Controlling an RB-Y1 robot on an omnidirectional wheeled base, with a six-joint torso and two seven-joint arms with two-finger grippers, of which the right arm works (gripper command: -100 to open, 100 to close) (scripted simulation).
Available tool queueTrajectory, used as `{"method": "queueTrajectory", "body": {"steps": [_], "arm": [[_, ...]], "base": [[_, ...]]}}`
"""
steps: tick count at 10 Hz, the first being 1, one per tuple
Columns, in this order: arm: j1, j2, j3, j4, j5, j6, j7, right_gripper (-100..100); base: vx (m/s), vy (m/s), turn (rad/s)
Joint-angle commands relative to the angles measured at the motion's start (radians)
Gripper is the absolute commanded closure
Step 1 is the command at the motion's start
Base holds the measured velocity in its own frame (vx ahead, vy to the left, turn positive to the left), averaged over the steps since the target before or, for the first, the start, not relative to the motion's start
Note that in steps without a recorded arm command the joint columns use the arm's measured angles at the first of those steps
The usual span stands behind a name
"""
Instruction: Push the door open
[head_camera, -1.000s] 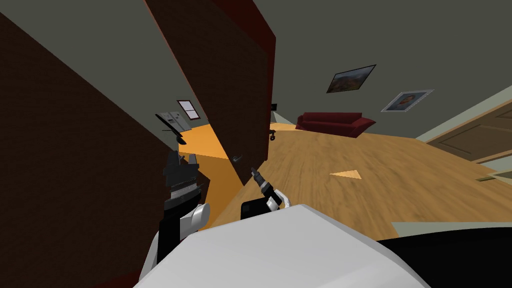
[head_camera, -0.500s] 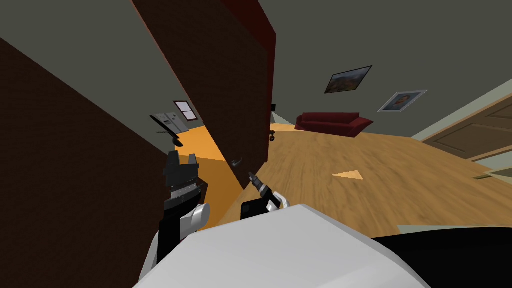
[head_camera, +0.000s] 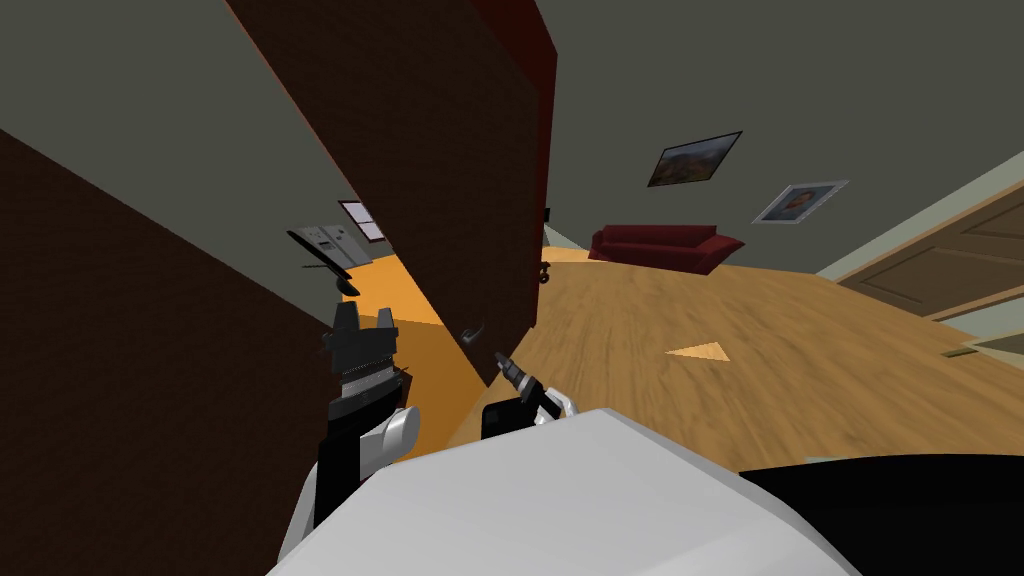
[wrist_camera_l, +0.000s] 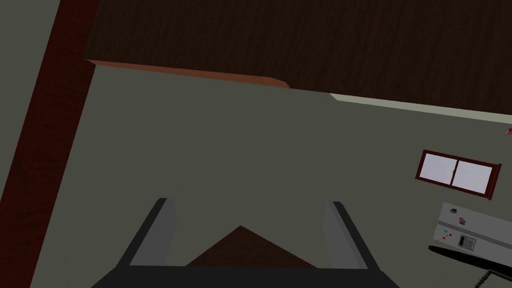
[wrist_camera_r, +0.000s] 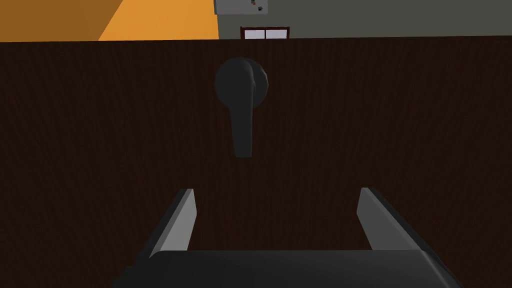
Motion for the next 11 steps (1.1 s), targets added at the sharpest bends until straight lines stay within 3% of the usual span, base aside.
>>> {"method": "queueTrajectory", "body": {"steps": [1,3,5,11], "arm": [[-0.013,-0.001,0.025,0.034,-0.002,-0.005,-0.006,-100],[-0.026,-0.001,0.047,0.07,-0.005,-0.014,-0.012,-100],[-0.028,0.004,0.035,0.076,-0.005,-0.019,-0.009,-100],[-0.037,0.023,0.018,0.1,-0.006,-0.019,-0.004,-100]], "base": [[0.171,0.026,-0.037],[0.199,0.059,-0.036],[0.106,0.053,0.015],[0.129,0.131,0.027]]}}
